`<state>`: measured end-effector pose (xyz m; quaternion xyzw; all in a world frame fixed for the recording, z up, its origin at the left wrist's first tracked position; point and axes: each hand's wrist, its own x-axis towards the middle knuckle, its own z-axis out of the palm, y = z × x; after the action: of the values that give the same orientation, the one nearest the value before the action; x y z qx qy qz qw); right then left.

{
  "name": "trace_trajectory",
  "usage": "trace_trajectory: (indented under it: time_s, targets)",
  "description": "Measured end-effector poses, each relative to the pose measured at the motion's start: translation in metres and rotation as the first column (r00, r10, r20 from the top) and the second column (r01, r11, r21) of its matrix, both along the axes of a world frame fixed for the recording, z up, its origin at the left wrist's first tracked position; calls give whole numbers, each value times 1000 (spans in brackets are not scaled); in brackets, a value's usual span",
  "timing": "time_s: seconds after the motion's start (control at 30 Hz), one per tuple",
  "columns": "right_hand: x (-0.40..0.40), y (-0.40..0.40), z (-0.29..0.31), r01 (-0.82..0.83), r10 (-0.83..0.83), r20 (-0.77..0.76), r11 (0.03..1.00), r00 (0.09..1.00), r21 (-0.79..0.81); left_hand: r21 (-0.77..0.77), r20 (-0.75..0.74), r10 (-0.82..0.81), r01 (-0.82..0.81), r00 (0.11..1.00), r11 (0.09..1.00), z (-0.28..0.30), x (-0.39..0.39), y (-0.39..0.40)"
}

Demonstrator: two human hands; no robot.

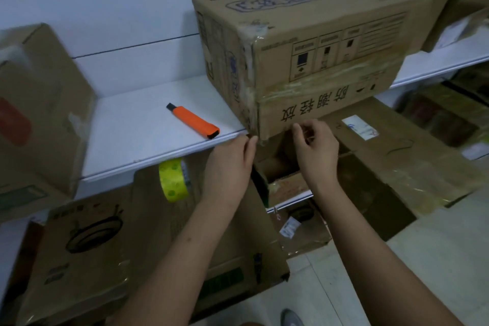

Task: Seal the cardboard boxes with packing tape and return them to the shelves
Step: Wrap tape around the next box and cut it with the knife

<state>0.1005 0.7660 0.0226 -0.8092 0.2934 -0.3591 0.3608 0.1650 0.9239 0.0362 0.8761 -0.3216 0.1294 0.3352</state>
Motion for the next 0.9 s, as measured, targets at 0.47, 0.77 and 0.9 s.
trace_trajectory:
  time_s: [0.47,0.77,0.9]
  targets:
    - [14,-171,46,214,-242,199,965,950,150,-161,-793,51,-290,607,943,21,28,-47]
    - [33,-224,43,-18,-47,228,962,972,274,-188,-968,-128,-286,214,940,51,49,-42]
    - [31,-230,45,-61,-18,231,942,973,330,-164,-890,-65,-183,451,969,46,48,-43]
